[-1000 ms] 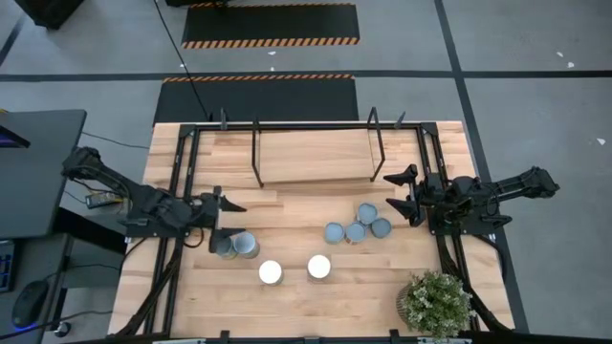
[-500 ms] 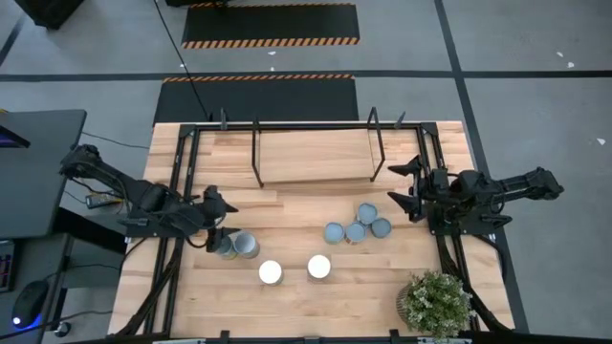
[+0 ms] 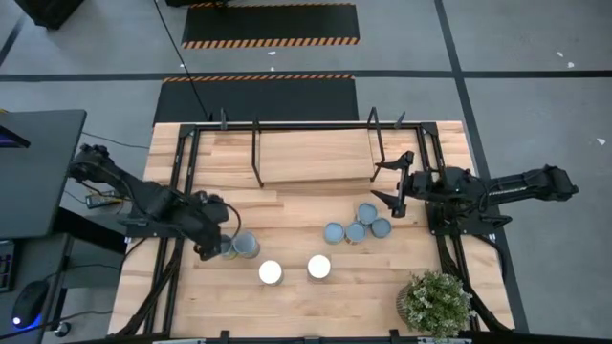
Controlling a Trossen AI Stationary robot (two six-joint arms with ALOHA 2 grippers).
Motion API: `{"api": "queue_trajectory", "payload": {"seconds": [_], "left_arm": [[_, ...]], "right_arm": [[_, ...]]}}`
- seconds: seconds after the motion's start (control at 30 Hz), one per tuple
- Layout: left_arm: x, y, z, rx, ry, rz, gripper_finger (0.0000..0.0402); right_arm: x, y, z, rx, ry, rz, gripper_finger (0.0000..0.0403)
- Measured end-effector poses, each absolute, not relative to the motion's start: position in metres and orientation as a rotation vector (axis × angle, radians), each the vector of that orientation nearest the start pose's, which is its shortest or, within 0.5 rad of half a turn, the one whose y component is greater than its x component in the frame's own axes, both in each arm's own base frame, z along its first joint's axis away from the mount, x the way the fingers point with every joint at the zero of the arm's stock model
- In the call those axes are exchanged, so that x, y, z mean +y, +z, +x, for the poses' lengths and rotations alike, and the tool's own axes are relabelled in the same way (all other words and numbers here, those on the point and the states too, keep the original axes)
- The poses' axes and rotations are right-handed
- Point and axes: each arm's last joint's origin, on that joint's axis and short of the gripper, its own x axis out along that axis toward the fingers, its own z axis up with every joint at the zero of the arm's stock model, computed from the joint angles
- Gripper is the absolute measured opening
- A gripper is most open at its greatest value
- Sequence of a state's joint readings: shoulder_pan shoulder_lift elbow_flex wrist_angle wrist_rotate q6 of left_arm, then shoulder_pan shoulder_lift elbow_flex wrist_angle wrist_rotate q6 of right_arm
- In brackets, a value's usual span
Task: Pick and place cans onto a shelf
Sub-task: Put the canned carrots on the shelf
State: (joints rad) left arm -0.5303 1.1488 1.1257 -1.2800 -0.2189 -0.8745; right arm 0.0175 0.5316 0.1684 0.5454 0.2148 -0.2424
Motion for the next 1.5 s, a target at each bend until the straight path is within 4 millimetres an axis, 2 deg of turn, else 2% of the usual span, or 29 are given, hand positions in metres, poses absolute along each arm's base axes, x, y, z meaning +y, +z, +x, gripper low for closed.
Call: {"api": "queue_trajectory", "payload": {"seconds": [0.13,0.27,0.47,0.7,0.83,1.0,1.5], "left_arm": [[-0.105,0.299,0.168,1.437,0.275,-0.267,0.0288],[-0.124,0.281,0.171,1.627,0.291,-0.240,0.0288],[-0.140,0.260,0.180,1.725,0.332,-0.164,0.0308],[-0.143,0.243,0.187,1.714,0.383,-0.102,0.0329],[-0.140,0.223,0.180,1.725,0.401,-0.111,0.0334],[-0.137,0.207,0.173,1.710,0.376,-0.118,0.0331],[-0.139,0.199,0.179,1.557,0.372,-0.063,0.0330]], "right_arm": [[-0.004,0.225,0.138,-0.161,-0.224,-0.281,0.0372],[-0.004,0.225,0.138,-0.160,-0.225,-0.294,0.0372],[-0.003,0.225,0.138,-0.161,-0.202,-0.322,0.0372],[-0.001,0.225,0.139,-0.177,-0.120,-0.310,0.0372],[0.000,0.225,0.139,-0.181,-0.090,-0.307,0.0372],[0.000,0.225,0.139,-0.182,-0.087,-0.307,0.0372],[0.000,0.223,0.141,-0.168,-0.084,-0.297,0.0372]]}}
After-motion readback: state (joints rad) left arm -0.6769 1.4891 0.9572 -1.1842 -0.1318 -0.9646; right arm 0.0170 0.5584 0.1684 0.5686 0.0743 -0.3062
